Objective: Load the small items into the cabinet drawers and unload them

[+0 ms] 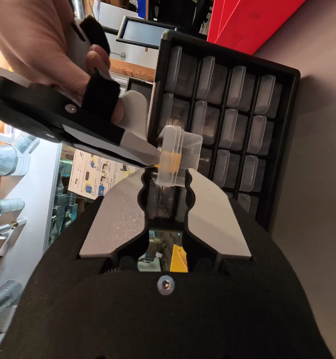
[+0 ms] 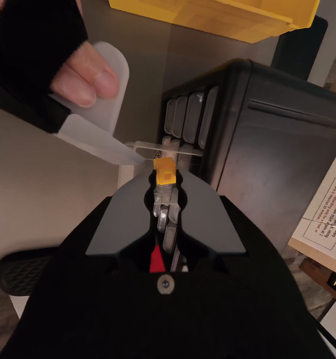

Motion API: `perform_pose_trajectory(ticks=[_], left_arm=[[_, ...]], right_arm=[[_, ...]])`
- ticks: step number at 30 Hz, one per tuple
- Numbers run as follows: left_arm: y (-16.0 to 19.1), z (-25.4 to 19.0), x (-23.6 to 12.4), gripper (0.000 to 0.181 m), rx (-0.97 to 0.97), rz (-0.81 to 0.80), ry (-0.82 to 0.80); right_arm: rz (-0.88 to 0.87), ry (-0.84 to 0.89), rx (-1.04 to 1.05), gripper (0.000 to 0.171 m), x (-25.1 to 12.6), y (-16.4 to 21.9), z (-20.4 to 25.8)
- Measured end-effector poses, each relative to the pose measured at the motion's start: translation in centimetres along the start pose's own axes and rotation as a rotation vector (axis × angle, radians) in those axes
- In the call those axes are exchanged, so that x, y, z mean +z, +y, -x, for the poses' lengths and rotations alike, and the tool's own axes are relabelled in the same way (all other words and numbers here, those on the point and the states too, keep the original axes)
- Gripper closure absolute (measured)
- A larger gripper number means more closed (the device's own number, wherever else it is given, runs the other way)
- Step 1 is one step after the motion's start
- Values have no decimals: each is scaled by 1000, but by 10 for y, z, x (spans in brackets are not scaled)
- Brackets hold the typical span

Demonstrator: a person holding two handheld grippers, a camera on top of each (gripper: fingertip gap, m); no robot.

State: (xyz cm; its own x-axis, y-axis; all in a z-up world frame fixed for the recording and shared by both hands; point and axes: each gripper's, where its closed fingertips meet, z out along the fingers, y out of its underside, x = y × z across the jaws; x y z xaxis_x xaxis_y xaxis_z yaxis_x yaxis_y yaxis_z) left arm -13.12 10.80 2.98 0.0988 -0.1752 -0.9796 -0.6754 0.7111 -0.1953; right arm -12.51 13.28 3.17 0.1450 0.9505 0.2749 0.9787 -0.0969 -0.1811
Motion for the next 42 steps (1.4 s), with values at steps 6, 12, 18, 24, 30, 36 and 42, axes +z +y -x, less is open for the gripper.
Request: perform_pose_trajectory(ticks=[6, 12, 18, 24, 30, 36, 42], left_arm=[[-7, 3, -1, 165, 37, -31, -31], [1, 0, 4, 156, 68, 16, -25], [0, -2, 10, 157, 87, 25, 13], [-2, 5, 9, 161, 89, 37, 40], [-1, 0, 14, 124, 52, 65, 123], [4, -10, 25, 142, 56, 106, 199], [7, -9, 21, 142, 41, 100, 184]], right_arm=[[-91, 42, 1, 151, -18, 0, 3], [-120, 86, 8, 151, -34, 7, 4], [-122, 128, 33, 151, -54, 27, 8], [-50, 218, 193, 151, -86, 119, 14], [81, 338, 672, 151, -69, 283, -5], [251, 270, 951, 151, 16, 378, -7], [356, 148, 1039, 150, 71, 417, -19]])
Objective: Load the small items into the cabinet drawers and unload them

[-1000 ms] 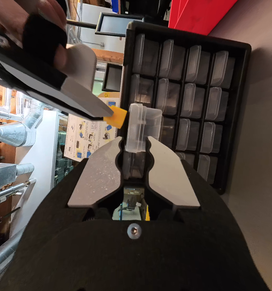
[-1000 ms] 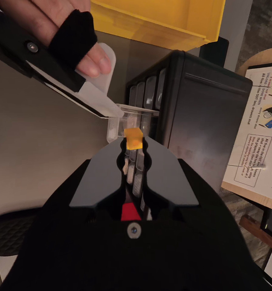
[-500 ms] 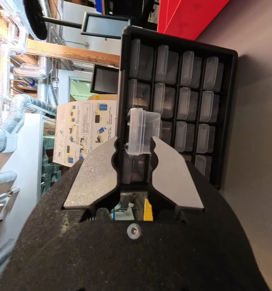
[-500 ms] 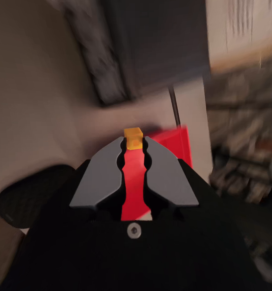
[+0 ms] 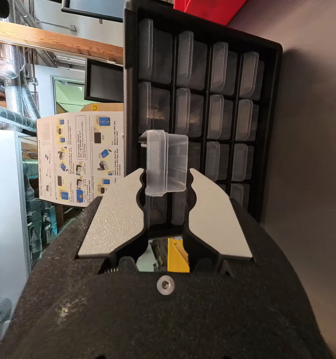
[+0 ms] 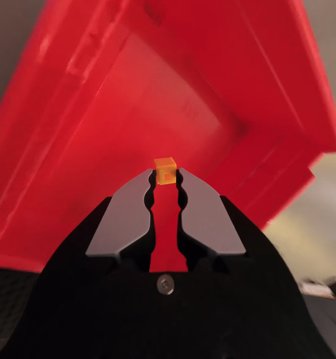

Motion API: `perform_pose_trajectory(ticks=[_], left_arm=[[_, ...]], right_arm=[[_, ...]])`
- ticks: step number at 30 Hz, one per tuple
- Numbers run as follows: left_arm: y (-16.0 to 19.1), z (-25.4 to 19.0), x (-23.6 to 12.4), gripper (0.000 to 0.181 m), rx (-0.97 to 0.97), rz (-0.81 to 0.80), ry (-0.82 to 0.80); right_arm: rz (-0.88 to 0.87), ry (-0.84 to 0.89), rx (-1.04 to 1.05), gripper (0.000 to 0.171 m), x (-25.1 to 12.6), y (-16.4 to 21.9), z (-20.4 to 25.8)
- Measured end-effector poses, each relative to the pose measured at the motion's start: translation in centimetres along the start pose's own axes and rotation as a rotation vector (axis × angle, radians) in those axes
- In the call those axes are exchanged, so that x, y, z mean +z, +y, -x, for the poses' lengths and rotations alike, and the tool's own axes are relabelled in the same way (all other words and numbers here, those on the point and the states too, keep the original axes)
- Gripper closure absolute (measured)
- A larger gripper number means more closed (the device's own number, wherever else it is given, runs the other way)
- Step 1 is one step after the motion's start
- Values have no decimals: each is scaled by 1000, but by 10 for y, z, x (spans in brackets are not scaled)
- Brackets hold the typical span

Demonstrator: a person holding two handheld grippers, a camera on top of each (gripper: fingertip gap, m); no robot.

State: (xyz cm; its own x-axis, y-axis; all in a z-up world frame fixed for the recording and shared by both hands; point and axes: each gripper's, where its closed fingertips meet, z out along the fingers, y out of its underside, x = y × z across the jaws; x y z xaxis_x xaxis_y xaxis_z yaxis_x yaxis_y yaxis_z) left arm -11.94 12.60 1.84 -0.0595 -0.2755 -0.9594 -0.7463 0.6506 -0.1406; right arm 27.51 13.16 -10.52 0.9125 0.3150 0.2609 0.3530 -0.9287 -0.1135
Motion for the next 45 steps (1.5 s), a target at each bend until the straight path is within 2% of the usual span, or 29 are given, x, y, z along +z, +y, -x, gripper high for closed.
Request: perform_pose_trajectory(ticks=[8, 13, 17, 22, 26, 30, 33, 39, 45], left_arm=[[0, -2, -2, 130, -143, -30, 57], [2, 6, -11, 128, -172, -47, 45], [3, 11, -15, 135, -134, -50, 19], [-5, 7, -13, 138, -125, -83, 17], [-15, 7, -14, 149, -120, -115, -16], [-23, 14, -24, 160, -78, -135, -63], [-23, 17, -25, 161, -82, -104, -73], [-24, 7, -16, 166, -114, -86, -40], [-23, 6, -11, 171, -72, -49, -83]], right_arm=[[39, -79, -51, 150, 43, -6, -14], [-10, -81, -50, 145, 44, -9, -15], [-196, -39, 18, 137, 19, -13, -14], [-524, 139, 115, 134, -49, -16, -5], [-726, 178, 24, 136, -108, -24, 30], [-793, 247, -54, 137, -145, -31, 42], [-859, 238, -79, 138, -156, -36, 50], [-839, 243, -80, 138, -152, -32, 43], [-860, 230, -92, 139, -156, -34, 48]])
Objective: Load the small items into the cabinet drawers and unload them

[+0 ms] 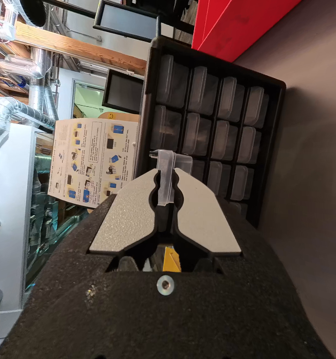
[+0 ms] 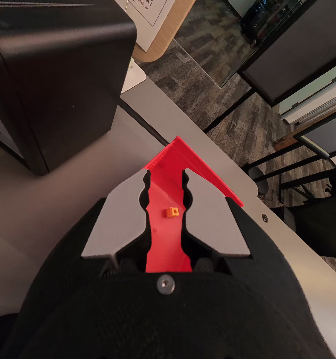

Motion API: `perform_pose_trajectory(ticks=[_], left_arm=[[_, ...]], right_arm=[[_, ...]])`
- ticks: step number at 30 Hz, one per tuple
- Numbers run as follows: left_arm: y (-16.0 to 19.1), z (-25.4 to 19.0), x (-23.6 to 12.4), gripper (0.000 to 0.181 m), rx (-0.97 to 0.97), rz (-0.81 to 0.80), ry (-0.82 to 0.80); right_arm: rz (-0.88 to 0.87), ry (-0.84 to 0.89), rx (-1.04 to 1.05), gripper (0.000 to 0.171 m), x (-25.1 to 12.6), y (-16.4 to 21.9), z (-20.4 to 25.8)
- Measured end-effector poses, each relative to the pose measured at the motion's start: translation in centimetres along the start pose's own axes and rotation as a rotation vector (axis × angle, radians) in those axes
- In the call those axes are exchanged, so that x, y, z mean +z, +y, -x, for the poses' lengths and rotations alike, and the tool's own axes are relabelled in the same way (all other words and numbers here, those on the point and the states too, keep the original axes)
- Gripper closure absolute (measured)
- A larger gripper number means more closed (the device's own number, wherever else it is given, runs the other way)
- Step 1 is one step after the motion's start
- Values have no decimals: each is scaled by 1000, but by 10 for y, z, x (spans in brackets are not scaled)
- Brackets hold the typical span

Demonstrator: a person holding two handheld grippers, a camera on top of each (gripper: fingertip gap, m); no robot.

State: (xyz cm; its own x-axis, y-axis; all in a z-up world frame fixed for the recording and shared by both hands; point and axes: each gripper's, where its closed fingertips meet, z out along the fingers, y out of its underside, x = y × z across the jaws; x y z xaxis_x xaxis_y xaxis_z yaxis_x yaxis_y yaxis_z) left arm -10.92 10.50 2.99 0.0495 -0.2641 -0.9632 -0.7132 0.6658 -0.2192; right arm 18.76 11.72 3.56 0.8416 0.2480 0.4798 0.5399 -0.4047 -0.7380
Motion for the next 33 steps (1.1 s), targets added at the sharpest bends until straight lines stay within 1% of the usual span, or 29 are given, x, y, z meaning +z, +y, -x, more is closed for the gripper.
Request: perform_pose_trajectory(ticks=[6, 12, 18, 20, 24, 27, 29, 31, 33], left_arm=[[11, 6, 12, 172, 24, 41, -55], [17, 11, 32, 172, -62, 65, -81], [22, 14, 43, 172, -33, 107, -129], [23, 14, 46, 171, -63, 107, -133], [23, 15, 44, 172, -204, 84, -108], [25, 19, 37, 171, -172, 87, -151], [23, 17, 34, 174, -153, 81, -163], [20, 13, 35, 176, -164, 72, -141], [25, 9, 40, 176, -172, 97, -114]], right_arm=[[-8, -17, -31, 140, 2, -9, 10], [-7, -24, -64, 140, 5, -14, 17], [-19, -40, -56, 141, 8, -17, 19], [-25, -48, -51, 142, 8, -17, 21], [-23, -56, -56, 142, 8, -17, 24], [-23, -60, -60, 142, 7, -17, 25], [-29, -57, -56, 142, 5, -17, 23], [-43, -61, -44, 142, 3, -18, 22], [-53, -67, -31, 142, 3, -18, 20]])
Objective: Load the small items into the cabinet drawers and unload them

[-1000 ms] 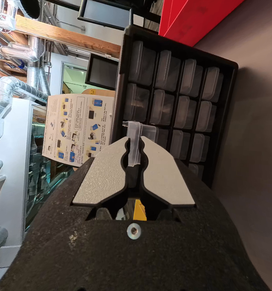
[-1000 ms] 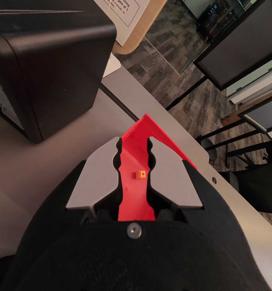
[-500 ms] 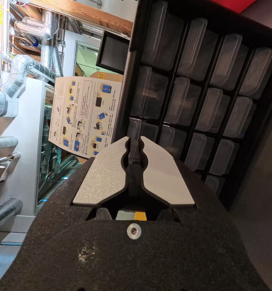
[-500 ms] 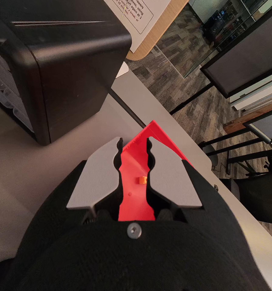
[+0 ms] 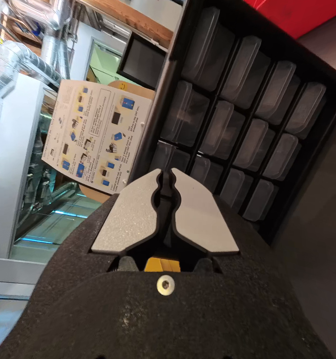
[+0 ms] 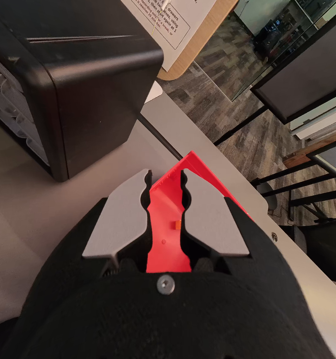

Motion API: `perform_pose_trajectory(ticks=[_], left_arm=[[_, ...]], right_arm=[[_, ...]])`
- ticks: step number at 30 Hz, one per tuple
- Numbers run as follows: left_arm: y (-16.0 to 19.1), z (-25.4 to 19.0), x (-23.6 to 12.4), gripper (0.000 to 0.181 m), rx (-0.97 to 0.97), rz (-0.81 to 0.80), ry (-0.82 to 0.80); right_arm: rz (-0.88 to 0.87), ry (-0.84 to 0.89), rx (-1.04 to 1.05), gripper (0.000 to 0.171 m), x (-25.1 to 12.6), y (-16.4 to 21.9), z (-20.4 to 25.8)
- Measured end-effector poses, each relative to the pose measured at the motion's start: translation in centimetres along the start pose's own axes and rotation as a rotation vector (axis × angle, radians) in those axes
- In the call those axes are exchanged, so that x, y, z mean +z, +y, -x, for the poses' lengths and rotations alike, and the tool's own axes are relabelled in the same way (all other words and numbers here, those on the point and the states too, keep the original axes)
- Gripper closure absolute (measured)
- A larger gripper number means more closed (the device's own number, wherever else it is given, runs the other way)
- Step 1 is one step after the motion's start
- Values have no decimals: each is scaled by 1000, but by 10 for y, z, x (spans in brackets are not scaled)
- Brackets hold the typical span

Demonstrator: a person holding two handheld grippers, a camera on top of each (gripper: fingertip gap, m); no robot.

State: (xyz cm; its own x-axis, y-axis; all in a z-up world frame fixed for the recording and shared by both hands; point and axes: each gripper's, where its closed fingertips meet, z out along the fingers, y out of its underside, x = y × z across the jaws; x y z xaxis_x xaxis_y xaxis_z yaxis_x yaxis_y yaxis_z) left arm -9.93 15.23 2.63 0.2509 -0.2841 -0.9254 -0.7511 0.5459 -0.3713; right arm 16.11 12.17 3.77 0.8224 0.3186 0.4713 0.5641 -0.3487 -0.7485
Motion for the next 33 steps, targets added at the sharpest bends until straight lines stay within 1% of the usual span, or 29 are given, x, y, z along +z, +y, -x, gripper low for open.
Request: perform_pose_trajectory(ticks=[4, 10, 12, 15, 18, 22, 27, 33], left_arm=[[10, -4, 5, 175, -26, 20, 32], [12, 2, -18, 166, -77, -46, 66], [17, 1, -21, 166, -42, -43, 42], [28, -19, -16, 161, 78, -9, 46], [33, -33, -8, 160, 112, -7, 33], [34, -28, 0, 160, 177, -9, -89], [33, -30, 9, 161, 227, -27, -115], [27, -30, 13, 168, 228, -56, -127]], right_arm=[[2, -7, 20, 142, 0, 5, -3], [6, -26, 39, 142, 1, 13, -5], [10, -27, 48, 142, 2, 16, -6], [16, -27, 54, 142, 3, 19, -8], [10, -33, 54, 142, 3, 18, -6], [17, -34, 47, 142, 4, 18, -5], [20, -38, 50, 142, 6, 19, -5], [25, -41, 56, 142, 7, 22, -6]])
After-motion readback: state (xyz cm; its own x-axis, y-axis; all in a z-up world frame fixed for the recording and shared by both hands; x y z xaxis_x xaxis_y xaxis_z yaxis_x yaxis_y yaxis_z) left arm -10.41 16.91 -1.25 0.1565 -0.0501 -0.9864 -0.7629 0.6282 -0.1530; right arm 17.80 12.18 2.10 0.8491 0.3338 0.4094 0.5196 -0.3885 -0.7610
